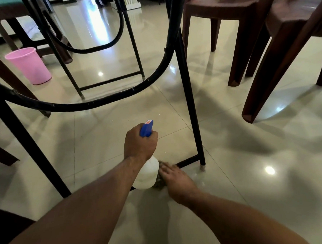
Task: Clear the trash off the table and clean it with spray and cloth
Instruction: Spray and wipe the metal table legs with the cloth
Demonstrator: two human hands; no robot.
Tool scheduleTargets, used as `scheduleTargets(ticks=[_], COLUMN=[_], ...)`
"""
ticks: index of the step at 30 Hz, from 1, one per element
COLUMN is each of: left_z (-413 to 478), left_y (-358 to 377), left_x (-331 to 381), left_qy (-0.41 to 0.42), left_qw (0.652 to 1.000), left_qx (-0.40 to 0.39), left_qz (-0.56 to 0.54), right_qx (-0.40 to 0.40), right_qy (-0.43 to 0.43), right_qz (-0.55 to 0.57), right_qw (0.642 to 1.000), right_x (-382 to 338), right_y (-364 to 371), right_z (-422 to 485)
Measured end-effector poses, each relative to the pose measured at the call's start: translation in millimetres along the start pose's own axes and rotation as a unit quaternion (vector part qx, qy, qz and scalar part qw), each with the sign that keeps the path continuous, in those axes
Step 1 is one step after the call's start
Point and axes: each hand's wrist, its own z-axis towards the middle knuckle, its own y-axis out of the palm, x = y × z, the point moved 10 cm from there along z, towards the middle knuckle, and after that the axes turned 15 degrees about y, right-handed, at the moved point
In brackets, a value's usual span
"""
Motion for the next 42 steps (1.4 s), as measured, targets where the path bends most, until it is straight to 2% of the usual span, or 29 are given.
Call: scheduleTargets(ticks=[1,3,5,6,7,10,12,13,14,16,19,23,27,31,34,39,42], left_z=[0.0,0.3,-0.5,-3.3,-7.2,-23.7,-40.1,-49.8,-60.2,-78.3,-99.8,-120.0,-115.6,-115.9,-115.6,-97.7,-75.0], left_y=[0.0,0.3,-3.1,-5.6,-7.9,-19.3,-28.0,-30.2,-35.4,-42.2,-48.2,-52.9,-71.4,-92.4,-109.0,-146.3,-164.2], left_x=[1.0,2.3,2.6,1.5,0.1,-14.1,-24.0,-27.1,-25.4,-13.6,14.0,65.6,161.2,253.6,324.7,439.2,508.3], left_qy=[0.001,-0.003,-0.01,-0.016,-0.022,-0.066,-0.116,-0.138,-0.157,-0.188,-0.217,-0.197,-0.163,-0.17,-0.179,-0.213,-0.203], left_qw=[1.0,1.0,1.0,1.0,1.0,0.997,0.991,0.987,0.983,0.975,0.967,0.96,0.948,0.918,0.895,0.891,0.895], left_qx=[-0.003,-0.016,-0.014,-0.013,-0.018,-0.039,-0.063,-0.076,-0.092,-0.115,-0.136,-0.192,-0.258,-0.342,-0.395,-0.393,-0.39], left_qz=[-0.001,-0.002,-0.007,-0.009,-0.012,-0.015,-0.014,-0.01,0.001,0.009,0.018,0.058,0.089,0.106,0.107,0.079,0.075], right_qx=[0.004,0.055,0.075,0.063,0.049,0.014,-0.025,-0.041,-0.058,-0.084,-0.099,-0.123,-0.133,-0.115,-0.1,-0.085,-0.076], right_qy=[-0.034,-0.016,0.011,-0.001,-0.022,-0.075,0.011,0.085,0.168,0.303,0.392,0.399,0.4,0.416,0.415,0.44,0.436], right_qz=[-0.043,-0.184,-0.363,-0.423,-0.439,-0.35,-0.229,-0.164,-0.091,0.058,0.206,0.239,0.299,0.321,0.389,0.429,0.408], right_qw=[0.998,0.981,0.929,0.904,0.897,0.933,0.973,0.982,0.98,0.948,0.891,0.877,0.856,0.843,0.817,0.784,0.798], right_x=[-2.0,28.2,65.8,78.2,84.3,78.7,90.4,103.6,116.7,136.0,141.1,126.5,97.6,80.7,75.3,88.1,96.8], right_y=[-1.1,-16.7,-32.0,-33.3,-32.9,-39.8,-58.2,-70.0,-80.3,-97.3,-123.5,-161.4,-247.8,-323.1,-379.8,-480.4,-556.5], right_z=[-0.1,14.5,20.0,18.6,15.3,-4.4,-18.2,-23.5,-31.5,-52.1,-87.1,-120.7,-165.2,-218.5,-266.5,-338.9,-370.5])
